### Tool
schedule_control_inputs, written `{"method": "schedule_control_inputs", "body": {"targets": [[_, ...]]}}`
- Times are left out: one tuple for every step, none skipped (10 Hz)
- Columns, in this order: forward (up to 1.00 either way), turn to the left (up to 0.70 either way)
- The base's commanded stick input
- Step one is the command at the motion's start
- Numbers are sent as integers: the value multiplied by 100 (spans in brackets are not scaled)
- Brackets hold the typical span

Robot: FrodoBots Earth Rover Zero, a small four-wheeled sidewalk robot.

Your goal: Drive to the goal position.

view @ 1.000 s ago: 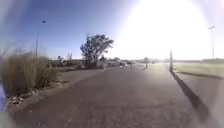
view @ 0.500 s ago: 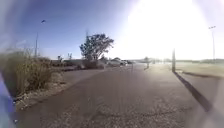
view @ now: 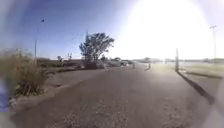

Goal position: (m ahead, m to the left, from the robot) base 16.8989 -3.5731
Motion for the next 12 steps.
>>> {"method": "schedule_control_inputs", "body": {"targets": [[70, 0], [70, 0], [70, 0], [70, 0], [70, -15], [70, -35], [70, -35], [70, -35], [70, -35], [70, -35], [70, -35], [70, -35]]}}
